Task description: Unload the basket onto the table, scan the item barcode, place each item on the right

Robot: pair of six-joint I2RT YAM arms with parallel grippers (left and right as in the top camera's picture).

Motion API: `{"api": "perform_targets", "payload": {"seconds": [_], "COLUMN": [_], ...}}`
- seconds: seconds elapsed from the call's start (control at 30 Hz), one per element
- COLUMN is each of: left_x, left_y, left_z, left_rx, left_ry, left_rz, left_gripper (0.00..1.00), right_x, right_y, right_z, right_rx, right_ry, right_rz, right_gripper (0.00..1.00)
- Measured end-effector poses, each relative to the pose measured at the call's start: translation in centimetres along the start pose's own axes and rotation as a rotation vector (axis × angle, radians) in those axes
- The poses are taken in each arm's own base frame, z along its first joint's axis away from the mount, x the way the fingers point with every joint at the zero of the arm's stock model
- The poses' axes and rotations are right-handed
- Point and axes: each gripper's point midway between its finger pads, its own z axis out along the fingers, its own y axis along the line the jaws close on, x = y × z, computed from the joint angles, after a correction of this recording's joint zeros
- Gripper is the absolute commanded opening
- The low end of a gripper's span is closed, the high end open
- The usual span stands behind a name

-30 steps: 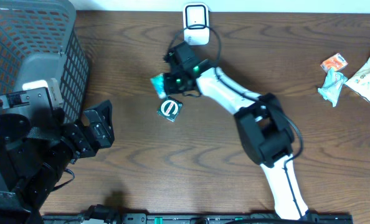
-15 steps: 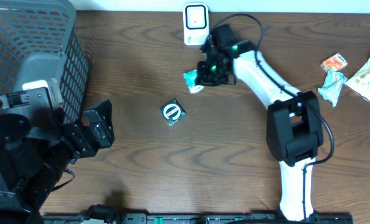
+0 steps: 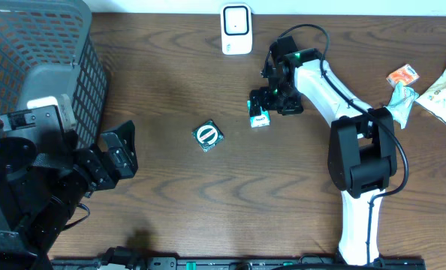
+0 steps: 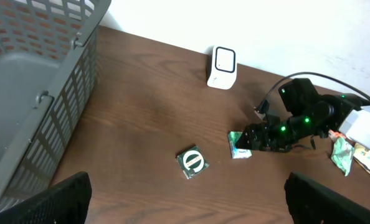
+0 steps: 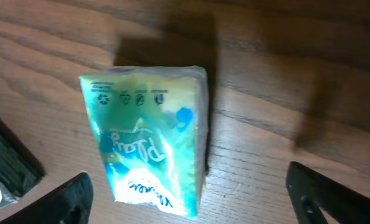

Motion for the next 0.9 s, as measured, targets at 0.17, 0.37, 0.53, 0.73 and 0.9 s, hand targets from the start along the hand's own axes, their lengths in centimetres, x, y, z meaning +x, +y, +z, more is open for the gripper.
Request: {"api": "perform_targets", "payload": {"seconds": [0.17,0.37,0.53,0.73,0.9], "left_x": [0.0,0.0,0.0,0.0,0.0], "left_y": [0.0,0.0,0.0,0.0,0.0], "left_z": [0.0,0.0,0.0,0.0,0.0], "left_rx": [0.0,0.0,0.0,0.0,0.0], "left_ry": [0.0,0.0,0.0,0.0,0.0], "left_rz": [0.0,0.0,0.0,0.0,0.0], "left_gripper": [0.98,0.98,0.98,0.98,0.98], "right_x": [-0.7,-1.2,-1.4,-2.5,-2.2], "right_y": [0.0,0.1,0.1,0.5,1.3], "right_z": [-0.4,-0.6,-0.6,-0.5,0.9], "right_rx": [0.006,0.009,0.009,0.001,-0.003], "right_ry": [-0.025,-0.043,-0.05,-0.1,-0.11], "right_rz": [-0.018,-0.031,-0.039,-0.053,-0.075], "right_gripper": [0.77,0.6,0.54,0.56,0.36]}}
